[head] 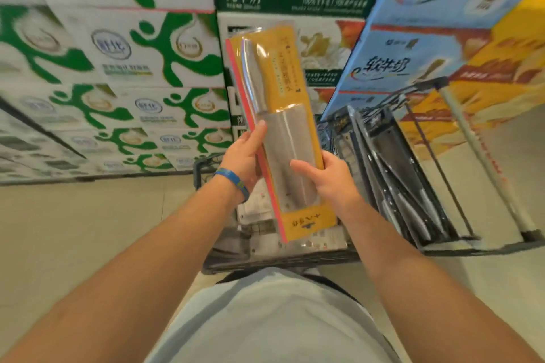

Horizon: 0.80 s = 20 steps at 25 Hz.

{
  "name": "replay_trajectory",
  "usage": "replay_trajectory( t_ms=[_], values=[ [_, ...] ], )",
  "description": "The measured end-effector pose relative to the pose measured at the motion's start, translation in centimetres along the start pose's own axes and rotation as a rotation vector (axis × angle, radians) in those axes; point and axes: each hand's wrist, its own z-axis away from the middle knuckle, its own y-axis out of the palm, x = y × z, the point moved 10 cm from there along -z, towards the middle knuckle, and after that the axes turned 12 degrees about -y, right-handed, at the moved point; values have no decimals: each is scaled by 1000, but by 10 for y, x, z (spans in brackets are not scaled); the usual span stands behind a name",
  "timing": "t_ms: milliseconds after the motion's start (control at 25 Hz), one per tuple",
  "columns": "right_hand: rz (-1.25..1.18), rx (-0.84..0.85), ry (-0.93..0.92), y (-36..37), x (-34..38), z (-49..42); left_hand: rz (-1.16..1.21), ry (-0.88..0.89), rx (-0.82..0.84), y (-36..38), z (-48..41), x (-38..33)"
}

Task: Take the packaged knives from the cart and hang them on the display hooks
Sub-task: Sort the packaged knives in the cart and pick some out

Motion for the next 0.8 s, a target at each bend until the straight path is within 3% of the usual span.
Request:
replay_trajectory(
  t_ms=[160,240,480,640,800],
  values=[
    [-203,-115,-46,-34,15,5,-308,-12,20,37,7,31],
    [-227,-141,-26,-60,14,7,-335,17,23,63,9,41],
    [-31,-61,38,-136,26,-4,-388,200,-11,146,15,8],
    [-62,-23,1,-169,47,-9,-634,394,-63,193,34,-24],
    [79,11,12,-198,65,-9,-850,528,-105,234,52,-50]
  ],
)
